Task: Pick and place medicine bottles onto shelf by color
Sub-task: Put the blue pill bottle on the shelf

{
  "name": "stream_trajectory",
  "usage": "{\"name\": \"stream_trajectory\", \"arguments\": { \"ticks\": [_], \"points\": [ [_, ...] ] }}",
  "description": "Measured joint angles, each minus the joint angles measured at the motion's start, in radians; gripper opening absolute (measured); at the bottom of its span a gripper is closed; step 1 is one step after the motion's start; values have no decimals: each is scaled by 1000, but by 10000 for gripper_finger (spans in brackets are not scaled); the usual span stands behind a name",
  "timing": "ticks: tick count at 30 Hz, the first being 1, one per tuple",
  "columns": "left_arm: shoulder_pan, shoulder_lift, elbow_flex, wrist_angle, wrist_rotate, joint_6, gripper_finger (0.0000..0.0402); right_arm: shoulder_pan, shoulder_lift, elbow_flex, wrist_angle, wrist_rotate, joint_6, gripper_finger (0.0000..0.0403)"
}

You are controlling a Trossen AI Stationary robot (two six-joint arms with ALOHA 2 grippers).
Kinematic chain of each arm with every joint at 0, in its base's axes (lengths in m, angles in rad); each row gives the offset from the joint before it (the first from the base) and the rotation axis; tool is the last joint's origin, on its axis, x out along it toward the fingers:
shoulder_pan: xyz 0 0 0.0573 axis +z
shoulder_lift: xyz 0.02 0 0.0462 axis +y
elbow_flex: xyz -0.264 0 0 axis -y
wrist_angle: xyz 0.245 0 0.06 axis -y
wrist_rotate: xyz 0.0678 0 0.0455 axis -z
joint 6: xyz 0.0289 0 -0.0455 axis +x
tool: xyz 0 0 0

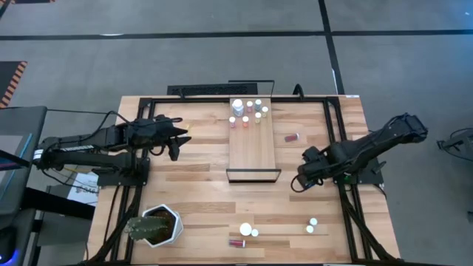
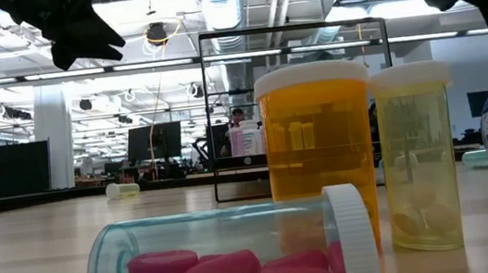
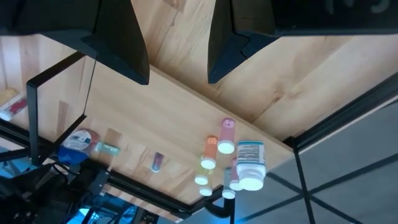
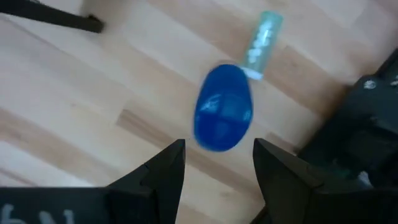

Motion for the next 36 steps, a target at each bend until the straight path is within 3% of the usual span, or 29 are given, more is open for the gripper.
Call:
{"name": "stream_trajectory", "arguments": {
  "ticks": [17,27,36],
  "points": [
    [0,0,0,3,1,-18,149,-1,140,0,3,14,-147,211],
    [0,0,0,3,-5,-41,149,-68,195,1,-20,-112,-239,214],
    [0,0,0,3,-6,-42,149,-152,157,1,-29,-95,-343,279]
  ]
}}
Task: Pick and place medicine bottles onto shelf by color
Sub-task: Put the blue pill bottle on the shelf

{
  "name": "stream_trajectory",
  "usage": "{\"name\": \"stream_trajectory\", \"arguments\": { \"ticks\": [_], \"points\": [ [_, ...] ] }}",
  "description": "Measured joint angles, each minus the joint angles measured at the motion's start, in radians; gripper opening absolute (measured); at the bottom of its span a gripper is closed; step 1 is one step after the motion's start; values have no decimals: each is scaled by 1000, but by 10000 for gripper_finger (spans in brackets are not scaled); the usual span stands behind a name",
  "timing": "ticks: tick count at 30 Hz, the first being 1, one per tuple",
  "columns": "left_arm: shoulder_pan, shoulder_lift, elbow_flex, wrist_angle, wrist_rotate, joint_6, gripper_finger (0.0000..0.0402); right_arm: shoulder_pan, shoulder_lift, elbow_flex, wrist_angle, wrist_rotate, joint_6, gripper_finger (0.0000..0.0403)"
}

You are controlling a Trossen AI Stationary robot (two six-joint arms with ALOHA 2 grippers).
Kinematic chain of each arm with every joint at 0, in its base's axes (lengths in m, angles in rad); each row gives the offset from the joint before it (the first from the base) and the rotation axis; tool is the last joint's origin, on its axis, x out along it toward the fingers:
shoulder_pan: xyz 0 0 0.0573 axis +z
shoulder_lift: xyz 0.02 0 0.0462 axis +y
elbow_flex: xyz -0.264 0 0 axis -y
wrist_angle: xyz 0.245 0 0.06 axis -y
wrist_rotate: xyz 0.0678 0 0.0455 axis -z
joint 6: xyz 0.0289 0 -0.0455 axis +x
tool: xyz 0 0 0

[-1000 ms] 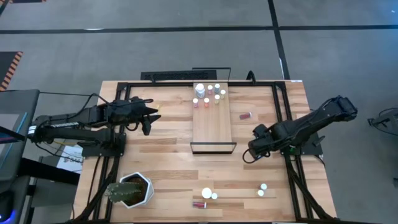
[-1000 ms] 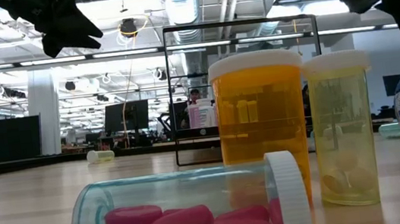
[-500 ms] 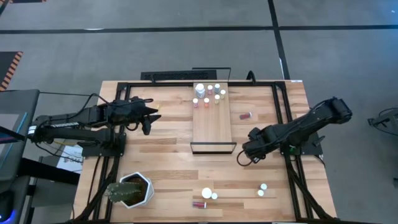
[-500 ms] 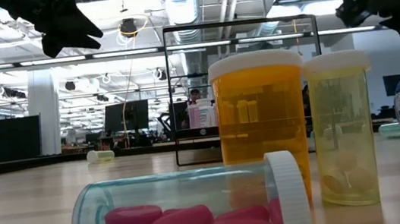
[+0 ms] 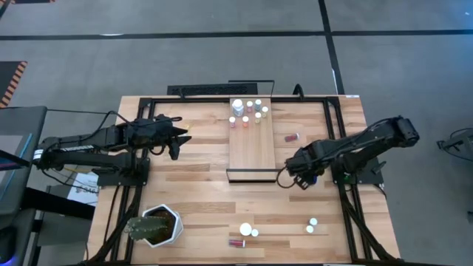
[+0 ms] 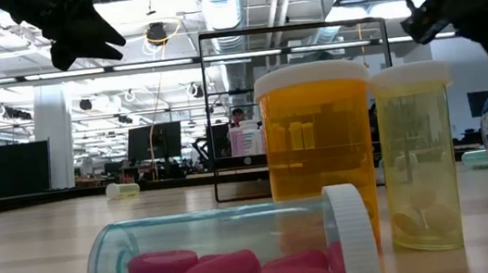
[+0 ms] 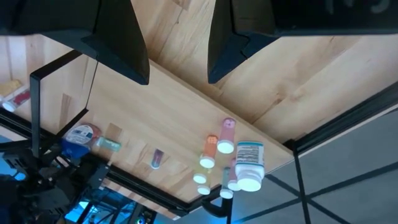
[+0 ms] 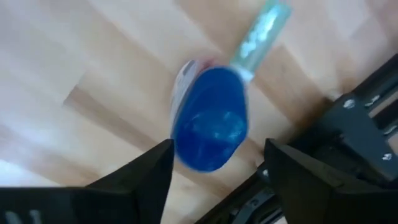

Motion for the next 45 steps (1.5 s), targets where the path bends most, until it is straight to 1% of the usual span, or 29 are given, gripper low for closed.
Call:
{"name": "stream_trajectory", "arguments": {
  "ticks": [4,10,13,18,25,29,34,40,42,45],
  "points": [
    [0,0,0,0,0,-1,149,-24,0,0,16,9,-18,298],
    [0,0,0,0,0,-2,149,3,3,0,79,10,-77,302],
    [0,0,0,0,0,-3,149,8,3,-2,75,37,-78,302],
    [0,0,0,0,0,-3,149,6,-1,-79,84,34,-75,302],
    [0,0,0,0,0,-24,149,6,0,-198,246,-12,-27,302],
    [0,0,0,0,0,-27,149,7,0,-220,284,-22,-24,301],
    [0,0,0,0,0,-30,149,8,0,-220,320,-56,-29,292],
    [0,0,0,0,-15,-30,149,8,3,-220,349,-53,-48,288],
    [0,0,0,0,-26,-30,149,8,3,-220,358,-51,-64,279],
    [0,0,0,0,-27,-30,149,7,3,-220,364,-49,-91,251]
  ]
}}
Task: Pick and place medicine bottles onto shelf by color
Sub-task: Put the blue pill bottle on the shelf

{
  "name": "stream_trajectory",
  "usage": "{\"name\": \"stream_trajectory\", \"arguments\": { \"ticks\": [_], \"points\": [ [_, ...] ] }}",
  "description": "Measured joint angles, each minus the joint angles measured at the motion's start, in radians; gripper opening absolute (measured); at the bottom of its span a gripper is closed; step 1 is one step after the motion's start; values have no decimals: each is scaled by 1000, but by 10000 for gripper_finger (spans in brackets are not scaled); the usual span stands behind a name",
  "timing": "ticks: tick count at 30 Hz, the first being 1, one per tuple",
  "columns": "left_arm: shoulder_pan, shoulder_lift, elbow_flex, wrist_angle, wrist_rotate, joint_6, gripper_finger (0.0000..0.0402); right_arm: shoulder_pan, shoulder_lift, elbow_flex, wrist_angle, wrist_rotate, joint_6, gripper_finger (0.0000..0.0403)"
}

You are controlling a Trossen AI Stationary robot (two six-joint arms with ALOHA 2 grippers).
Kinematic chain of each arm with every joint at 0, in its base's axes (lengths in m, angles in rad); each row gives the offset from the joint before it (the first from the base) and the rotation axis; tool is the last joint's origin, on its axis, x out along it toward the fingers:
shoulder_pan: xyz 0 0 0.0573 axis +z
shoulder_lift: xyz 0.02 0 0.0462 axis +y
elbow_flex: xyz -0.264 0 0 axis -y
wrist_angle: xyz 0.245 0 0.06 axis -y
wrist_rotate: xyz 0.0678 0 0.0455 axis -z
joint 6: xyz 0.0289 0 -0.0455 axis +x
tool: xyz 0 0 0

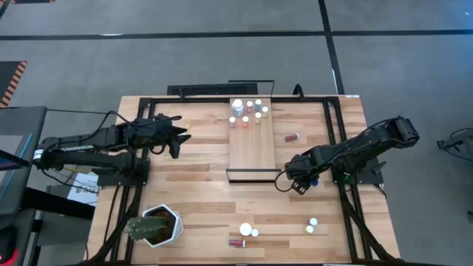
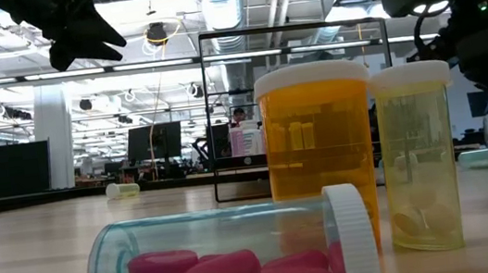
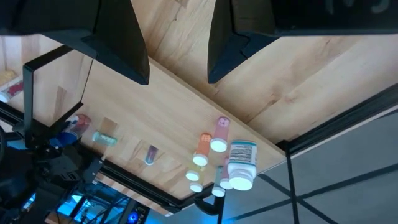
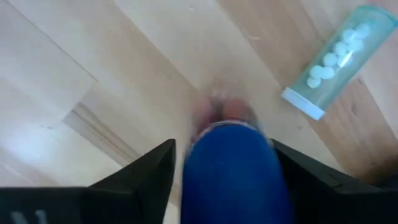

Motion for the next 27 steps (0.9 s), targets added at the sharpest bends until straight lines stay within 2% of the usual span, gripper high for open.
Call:
{"name": "stream_trajectory", "arguments": {
  "ticks": [5,6,12,16,18,23,27],
  "points": [
    [0,0,0,0,0,0,149,-19,0,4,-5,-5,-10,182],
    [0,0,0,0,0,1,149,-24,0,10,-11,-5,-13,179],
    [0,0,0,0,0,6,149,-89,0,129,-145,-2,-80,183],
    [0,0,0,0,0,7,149,-177,0,235,-230,40,-149,228],
    [0,0,0,0,0,7,149,-230,0,289,-247,69,-182,237],
    [0,0,0,-3,0,8,149,-372,1,403,-240,116,-295,216],
    [0,0,0,-16,0,8,149,-468,54,471,-217,119,-380,197]
  ]
}}
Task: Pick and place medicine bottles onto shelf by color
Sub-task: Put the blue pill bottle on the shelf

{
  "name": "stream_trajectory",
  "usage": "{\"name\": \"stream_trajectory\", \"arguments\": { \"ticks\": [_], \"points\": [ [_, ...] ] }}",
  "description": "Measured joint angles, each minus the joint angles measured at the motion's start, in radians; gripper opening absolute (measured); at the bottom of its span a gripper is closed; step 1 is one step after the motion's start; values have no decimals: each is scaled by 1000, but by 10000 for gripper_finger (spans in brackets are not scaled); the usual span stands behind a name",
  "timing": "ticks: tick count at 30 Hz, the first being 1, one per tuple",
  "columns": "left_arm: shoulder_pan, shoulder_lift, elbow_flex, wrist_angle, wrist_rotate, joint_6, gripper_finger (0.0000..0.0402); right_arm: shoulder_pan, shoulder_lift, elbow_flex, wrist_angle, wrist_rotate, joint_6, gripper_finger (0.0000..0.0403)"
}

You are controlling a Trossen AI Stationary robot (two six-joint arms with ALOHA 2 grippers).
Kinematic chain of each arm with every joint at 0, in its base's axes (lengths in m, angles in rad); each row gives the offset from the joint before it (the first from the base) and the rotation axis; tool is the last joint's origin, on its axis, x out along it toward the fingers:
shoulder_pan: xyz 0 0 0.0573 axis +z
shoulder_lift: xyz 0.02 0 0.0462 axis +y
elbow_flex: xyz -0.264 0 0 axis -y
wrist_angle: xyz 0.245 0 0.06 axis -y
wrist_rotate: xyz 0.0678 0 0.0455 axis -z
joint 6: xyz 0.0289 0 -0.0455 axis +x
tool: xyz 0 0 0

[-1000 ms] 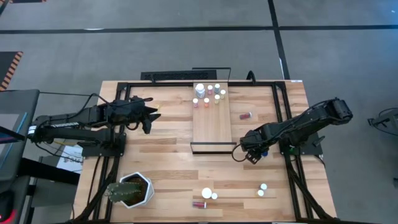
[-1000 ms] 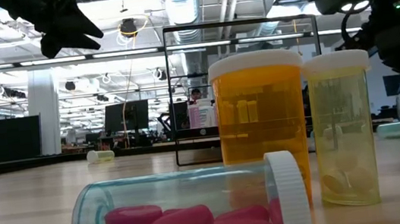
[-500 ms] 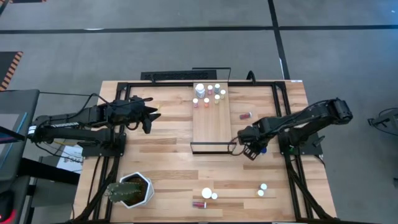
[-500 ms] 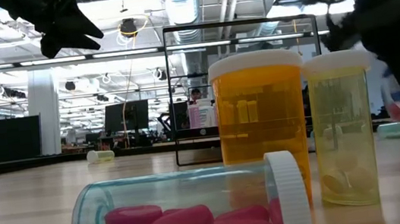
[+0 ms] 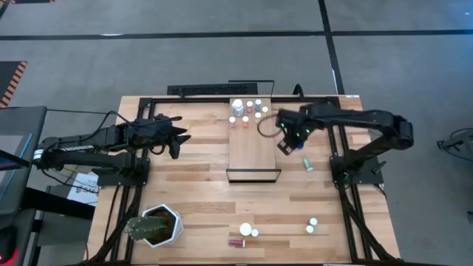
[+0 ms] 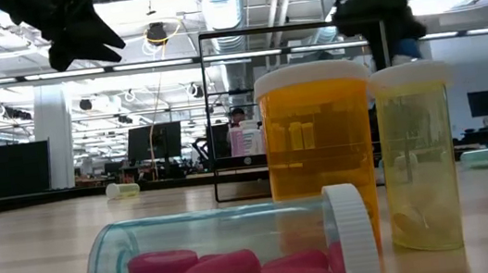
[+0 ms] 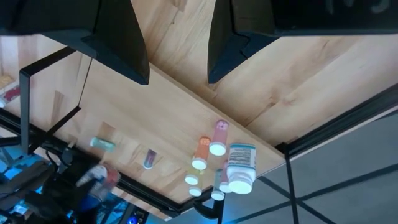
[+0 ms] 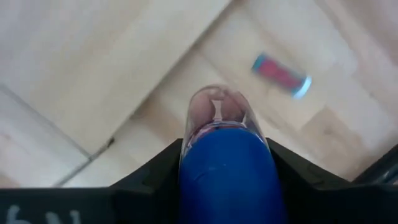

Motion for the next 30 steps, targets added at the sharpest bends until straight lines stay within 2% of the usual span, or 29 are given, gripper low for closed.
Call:
{"name": "stream_trajectory", "arguments": {
  "ticks": [9,15,30],
  "points": [
    [0,0,0,-44,0,0,149,-72,245,196,-1,28,-249,220],
    [0,0,0,-57,0,-1,149,-85,377,316,-4,34,-391,212],
    [0,0,0,-69,0,-2,149,-102,587,483,-25,44,-590,211]
  ]
}}
